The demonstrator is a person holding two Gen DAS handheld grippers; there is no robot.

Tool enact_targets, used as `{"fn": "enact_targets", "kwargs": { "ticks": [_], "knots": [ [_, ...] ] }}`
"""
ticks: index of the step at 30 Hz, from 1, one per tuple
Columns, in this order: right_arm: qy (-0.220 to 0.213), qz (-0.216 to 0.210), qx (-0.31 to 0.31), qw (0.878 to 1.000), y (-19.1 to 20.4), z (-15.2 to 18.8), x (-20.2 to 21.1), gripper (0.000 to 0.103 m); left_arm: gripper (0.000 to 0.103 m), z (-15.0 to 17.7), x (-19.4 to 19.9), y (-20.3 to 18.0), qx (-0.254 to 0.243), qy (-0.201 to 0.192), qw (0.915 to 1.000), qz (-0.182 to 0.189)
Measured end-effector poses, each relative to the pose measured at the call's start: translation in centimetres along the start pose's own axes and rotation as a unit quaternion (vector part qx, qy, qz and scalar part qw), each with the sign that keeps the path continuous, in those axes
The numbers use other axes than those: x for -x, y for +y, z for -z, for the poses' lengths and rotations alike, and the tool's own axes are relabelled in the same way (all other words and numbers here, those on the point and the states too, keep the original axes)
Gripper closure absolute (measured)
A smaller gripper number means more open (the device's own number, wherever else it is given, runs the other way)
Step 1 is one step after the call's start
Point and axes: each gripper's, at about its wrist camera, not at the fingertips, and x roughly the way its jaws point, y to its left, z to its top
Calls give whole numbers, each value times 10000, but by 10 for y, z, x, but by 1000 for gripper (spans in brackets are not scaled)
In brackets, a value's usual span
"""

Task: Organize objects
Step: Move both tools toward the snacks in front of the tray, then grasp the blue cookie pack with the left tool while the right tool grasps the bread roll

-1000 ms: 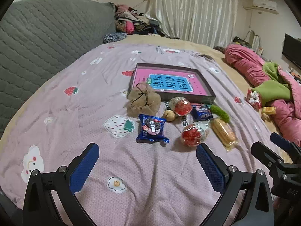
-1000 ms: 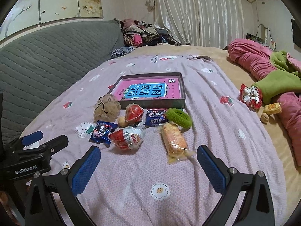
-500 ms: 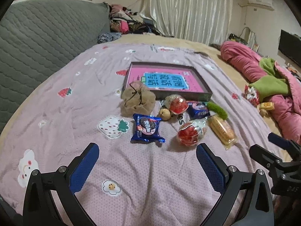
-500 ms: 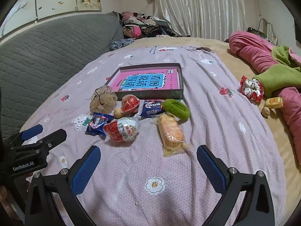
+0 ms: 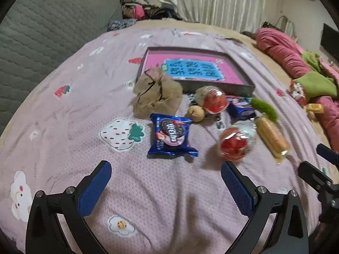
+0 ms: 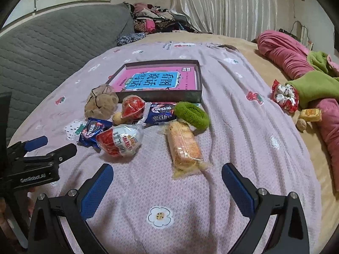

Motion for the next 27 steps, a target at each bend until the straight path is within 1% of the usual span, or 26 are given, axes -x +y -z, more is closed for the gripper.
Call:
{"fn": "enact_targets", "kwargs": {
  "ticks": [5, 10, 22, 25, 27],
  "knots": [
    [77, 60, -5, 10000, -1, -3, -12, 0, 0, -3, -20, 3, 43, 151, 9999, -69],
    [248, 131, 7, 9996, -3, -6, -29, 0, 0, -6, -31, 4, 38, 197, 9997, -128],
    [617, 305, -5, 9976, -14, -18, -72, 0, 0, -29, -66, 5, -30, 424, 9991, -17],
    [670, 315, -36, 9972, -16, -21, -81, 0, 0, -32, -74, 2, -85, 407, 9991, -83],
    [688, 306, -33, 9972, -17, -24, -86, 3, 0, -35, -79, 1, -85, 416, 9991, -75]
  ]
}}
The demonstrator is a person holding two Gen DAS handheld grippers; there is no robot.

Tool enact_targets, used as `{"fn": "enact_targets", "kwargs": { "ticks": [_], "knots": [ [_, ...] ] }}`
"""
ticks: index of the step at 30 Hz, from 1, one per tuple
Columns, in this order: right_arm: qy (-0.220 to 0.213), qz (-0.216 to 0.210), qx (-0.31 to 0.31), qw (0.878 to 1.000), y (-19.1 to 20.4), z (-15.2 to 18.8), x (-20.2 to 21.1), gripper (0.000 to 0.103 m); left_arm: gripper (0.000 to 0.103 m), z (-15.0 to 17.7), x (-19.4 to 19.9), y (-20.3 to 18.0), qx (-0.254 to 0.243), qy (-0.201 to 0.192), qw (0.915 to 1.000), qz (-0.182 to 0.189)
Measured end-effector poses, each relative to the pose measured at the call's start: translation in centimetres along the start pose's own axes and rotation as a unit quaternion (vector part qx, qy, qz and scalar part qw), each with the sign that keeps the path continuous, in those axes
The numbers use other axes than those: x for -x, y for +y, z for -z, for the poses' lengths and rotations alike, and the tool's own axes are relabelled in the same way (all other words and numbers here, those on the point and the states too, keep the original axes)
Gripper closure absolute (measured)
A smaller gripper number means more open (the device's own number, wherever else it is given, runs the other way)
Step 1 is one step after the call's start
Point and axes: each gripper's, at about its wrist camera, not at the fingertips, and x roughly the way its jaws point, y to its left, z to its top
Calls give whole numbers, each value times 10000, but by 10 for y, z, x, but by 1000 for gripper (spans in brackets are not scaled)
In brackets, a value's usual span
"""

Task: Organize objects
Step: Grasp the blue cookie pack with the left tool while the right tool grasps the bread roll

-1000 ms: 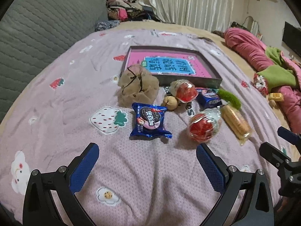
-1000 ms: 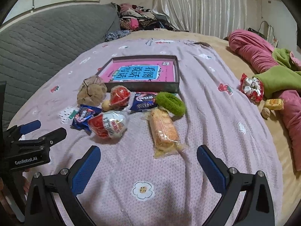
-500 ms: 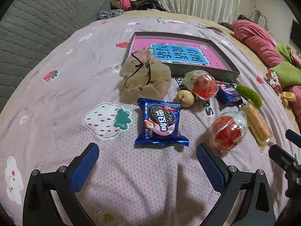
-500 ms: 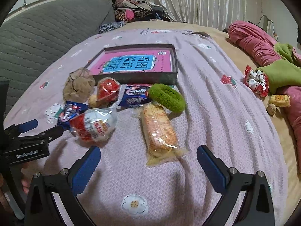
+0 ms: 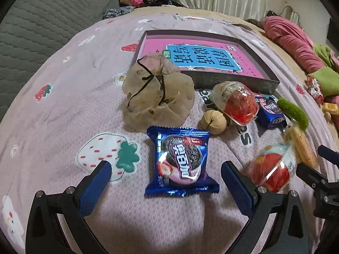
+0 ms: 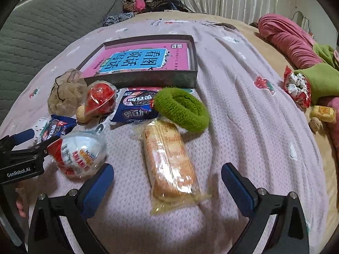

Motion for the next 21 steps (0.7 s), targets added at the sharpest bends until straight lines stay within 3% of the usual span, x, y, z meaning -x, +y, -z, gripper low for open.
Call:
{"fn": "enact_targets", "kwargs": {
  "ticks": [11, 14, 17, 19, 21],
  "knots": [
    [52, 49, 122, 9999, 7, -2, -10, 28, 1, -4, -14, 1, -66, 30, 10000, 8],
    [49, -18, 94, 9999, 6, -1, -11, 38, 8, -3, -15, -1, -112, 8, 9999, 25],
    [5, -45, 91, 9999, 6, -1, -9, 41, 11, -3, -15, -2, -142, 6, 9999, 60],
    [9, -54, 122, 9999, 7, -1, -9, 44, 15, -2, -15, -3, -144, -6, 9998, 111],
    [6, -77, 134, 9999, 8, -1, -9, 47, 35, -2, -15, -2, -132, -2, 9997, 216]
  ]
}}
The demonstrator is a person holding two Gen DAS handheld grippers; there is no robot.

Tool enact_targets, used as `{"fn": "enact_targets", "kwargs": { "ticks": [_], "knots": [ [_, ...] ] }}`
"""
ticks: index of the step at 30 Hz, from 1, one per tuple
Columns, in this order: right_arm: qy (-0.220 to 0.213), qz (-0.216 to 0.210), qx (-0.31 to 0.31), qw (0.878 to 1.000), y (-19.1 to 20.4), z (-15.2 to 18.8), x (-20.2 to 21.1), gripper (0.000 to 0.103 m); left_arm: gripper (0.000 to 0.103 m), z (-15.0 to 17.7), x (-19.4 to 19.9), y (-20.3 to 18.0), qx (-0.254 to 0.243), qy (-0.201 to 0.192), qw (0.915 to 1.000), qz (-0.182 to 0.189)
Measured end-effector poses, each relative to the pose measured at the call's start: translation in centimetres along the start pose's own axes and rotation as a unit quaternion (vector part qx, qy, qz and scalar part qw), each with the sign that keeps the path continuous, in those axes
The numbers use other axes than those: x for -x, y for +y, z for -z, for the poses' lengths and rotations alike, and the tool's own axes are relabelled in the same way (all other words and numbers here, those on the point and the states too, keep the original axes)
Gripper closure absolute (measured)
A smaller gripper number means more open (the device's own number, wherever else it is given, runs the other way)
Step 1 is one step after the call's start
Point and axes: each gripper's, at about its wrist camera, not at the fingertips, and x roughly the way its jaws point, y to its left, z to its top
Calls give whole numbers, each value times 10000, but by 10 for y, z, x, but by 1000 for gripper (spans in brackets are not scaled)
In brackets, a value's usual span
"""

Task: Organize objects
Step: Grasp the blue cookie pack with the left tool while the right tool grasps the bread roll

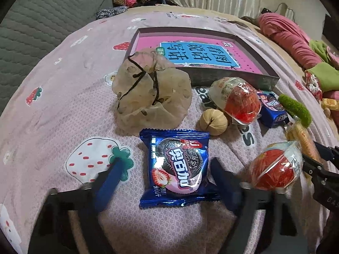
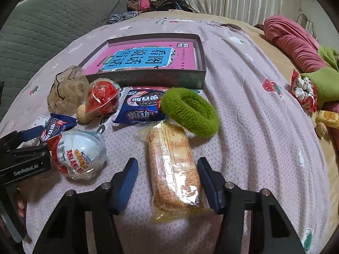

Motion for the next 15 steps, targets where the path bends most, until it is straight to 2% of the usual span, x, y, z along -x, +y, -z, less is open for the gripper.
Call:
{"fn": "enact_targets", "kwargs": {
  "ticks": [4, 6, 8, 15],
  "knots": [
    [-7, 18, 55, 10000, 2, 2, 2, 52, 40, 1, 0, -1, -18, 15, 9999, 114],
    [-27, 1, 60, 10000, 3, 2, 2, 55, 48, 2, 1, -2, -22, 0, 9998, 192],
    [-42, -13, 69, 10000, 4, 3, 3, 62, 48, 3, 3, -3, -36, -25, 9998, 189],
    [-113, -212, 5, 9997, 1, 7, 6, 62, 49, 3, 5, -1, -11, -52, 9997, 259]
  ]
}}
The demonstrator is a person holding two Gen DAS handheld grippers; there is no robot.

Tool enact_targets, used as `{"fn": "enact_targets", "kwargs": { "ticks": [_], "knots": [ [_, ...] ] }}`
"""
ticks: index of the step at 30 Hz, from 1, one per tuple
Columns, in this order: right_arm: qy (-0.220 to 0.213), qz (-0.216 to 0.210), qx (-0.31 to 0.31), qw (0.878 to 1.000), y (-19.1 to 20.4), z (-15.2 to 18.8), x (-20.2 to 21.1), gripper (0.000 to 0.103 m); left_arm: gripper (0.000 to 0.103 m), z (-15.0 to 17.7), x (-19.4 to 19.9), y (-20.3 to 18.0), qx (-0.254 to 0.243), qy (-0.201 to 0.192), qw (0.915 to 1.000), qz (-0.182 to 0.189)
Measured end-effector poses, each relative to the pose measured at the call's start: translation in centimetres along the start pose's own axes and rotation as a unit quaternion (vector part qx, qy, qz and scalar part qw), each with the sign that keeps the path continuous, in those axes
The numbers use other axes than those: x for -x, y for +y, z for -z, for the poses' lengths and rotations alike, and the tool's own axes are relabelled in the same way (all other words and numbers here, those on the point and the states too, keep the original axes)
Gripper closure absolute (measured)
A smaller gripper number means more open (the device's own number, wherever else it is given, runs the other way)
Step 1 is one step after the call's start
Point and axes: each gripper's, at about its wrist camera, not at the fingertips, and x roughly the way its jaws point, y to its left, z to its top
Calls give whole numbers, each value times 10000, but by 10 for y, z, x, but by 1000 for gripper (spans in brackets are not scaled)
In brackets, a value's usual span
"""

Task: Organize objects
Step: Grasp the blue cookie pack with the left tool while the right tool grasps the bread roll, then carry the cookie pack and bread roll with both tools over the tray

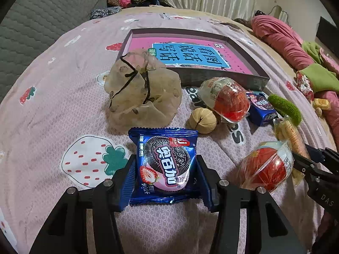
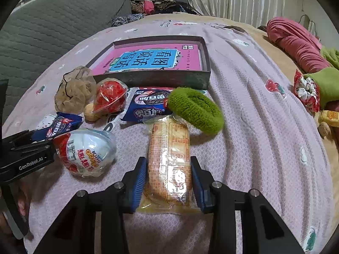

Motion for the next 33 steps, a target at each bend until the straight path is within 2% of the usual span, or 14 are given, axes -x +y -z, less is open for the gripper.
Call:
{"fn": "enact_targets", "kwargs": {
  "ticks": [33],
  "knots": [
    [-291, -170, 67, 9994, 8, 9, 34, 62, 49, 18, 48, 8, 91, -286, 9995, -33]
  ]
}}
